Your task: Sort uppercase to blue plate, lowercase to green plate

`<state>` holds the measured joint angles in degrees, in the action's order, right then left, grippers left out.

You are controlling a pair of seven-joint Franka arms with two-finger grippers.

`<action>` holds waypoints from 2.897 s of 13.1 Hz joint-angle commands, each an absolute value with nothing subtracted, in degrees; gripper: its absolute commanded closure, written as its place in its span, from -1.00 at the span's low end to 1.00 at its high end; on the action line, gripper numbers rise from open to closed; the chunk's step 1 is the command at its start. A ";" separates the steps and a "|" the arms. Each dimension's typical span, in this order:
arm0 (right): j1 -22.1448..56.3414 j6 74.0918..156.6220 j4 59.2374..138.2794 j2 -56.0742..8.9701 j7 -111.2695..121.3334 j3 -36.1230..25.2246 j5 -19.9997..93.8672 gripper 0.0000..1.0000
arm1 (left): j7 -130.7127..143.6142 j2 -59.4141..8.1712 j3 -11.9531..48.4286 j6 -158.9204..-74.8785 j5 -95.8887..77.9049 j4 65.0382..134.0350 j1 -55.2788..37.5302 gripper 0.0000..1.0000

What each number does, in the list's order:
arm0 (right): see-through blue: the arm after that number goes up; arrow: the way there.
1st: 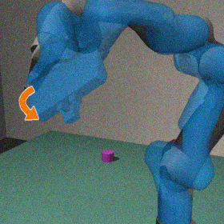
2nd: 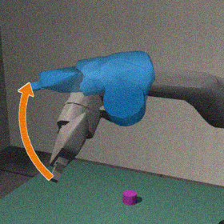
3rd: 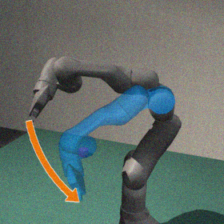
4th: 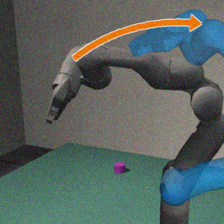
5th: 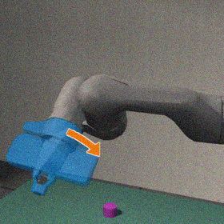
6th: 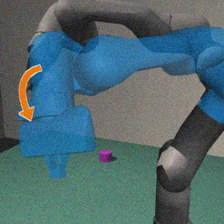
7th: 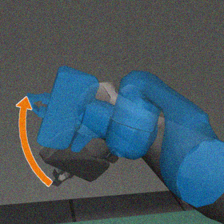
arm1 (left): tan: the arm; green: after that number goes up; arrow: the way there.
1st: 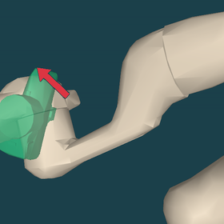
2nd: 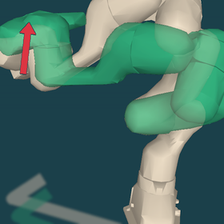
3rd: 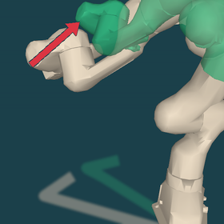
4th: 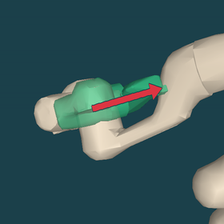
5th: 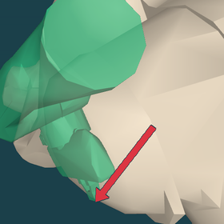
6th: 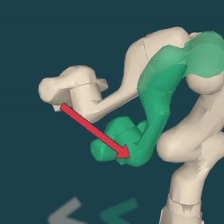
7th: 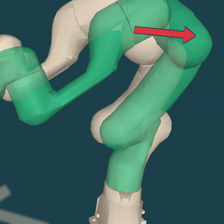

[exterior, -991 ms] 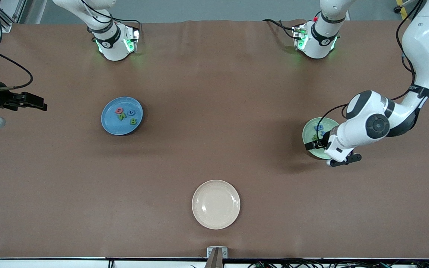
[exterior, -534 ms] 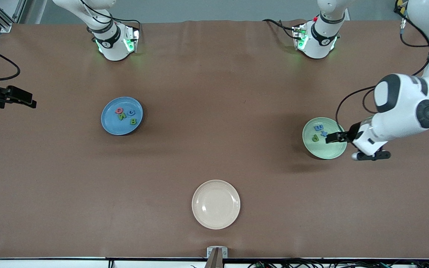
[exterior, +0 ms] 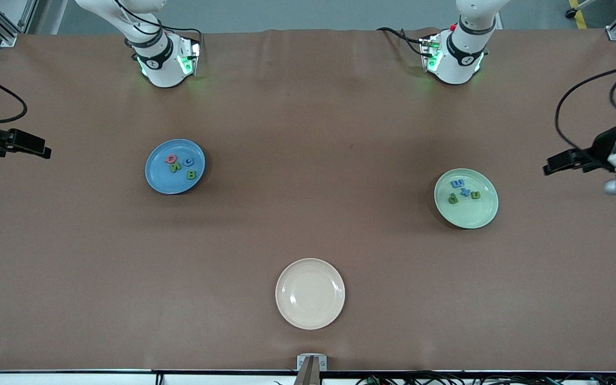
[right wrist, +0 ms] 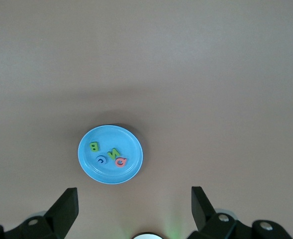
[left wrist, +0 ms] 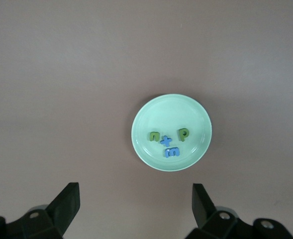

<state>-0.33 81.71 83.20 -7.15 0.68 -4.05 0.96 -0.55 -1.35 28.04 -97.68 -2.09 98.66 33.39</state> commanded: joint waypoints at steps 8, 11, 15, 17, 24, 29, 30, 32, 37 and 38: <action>1.85 81.56 81.48 -7.65 0.61 -6.06 0.70 -1.00 | -0.71 -0.87 27.33 -85.16 -2.64 84.81 32.96 -0.99; 1.32 81.65 79.37 -7.65 0.53 -6.06 0.79 -1.00 | -0.88 -1.05 27.60 -86.74 -2.64 85.08 32.87 -0.99; 1.23 80.34 78.05 -6.95 0.27 -6.33 1.05 -1.00 | -0.79 -1.14 28.04 -88.67 -2.55 85.25 32.78 -0.99; 1.23 78.50 78.31 -6.94 -0.09 -6.33 0.53 -1.00 | -0.79 -1.14 27.86 -89.21 -2.20 85.52 32.87 -0.99; 1.41 77.43 80.86 -2.73 0.44 -6.24 1.05 -1.00 | -0.70 -2.55 27.42 -90.44 -0.88 85.52 32.35 -0.99; -0.96 75.67 82.27 -1.93 0.53 -4.06 1.14 -1.00 | -0.09 -2.11 12.38 -89.91 -1.23 85.34 16.94 -0.99; -2.10 75.76 82.35 -1.67 0.53 -2.74 1.14 -1.00 | -0.09 -2.02 5.26 -89.83 -1.49 85.34 10.18 -0.99; -2.28 76.37 83.58 -0.80 0.62 -2.55 1.14 -1.00 | -0.17 -1.93 -2.88 -89.74 -1.93 85.25 2.48 -0.99; -1.85 81.63 92.08 5.61 0.62 -2.55 1.14 -1.00 | -0.09 -1.58 -3.34 -89.30 -2.81 85.25 1.76 -0.99; -1.67 82.26 92.89 6.32 0.62 -2.55 1.14 -1.00 | 0.09 -1.58 -3.34 -89.30 -2.81 85.25 1.76 -0.99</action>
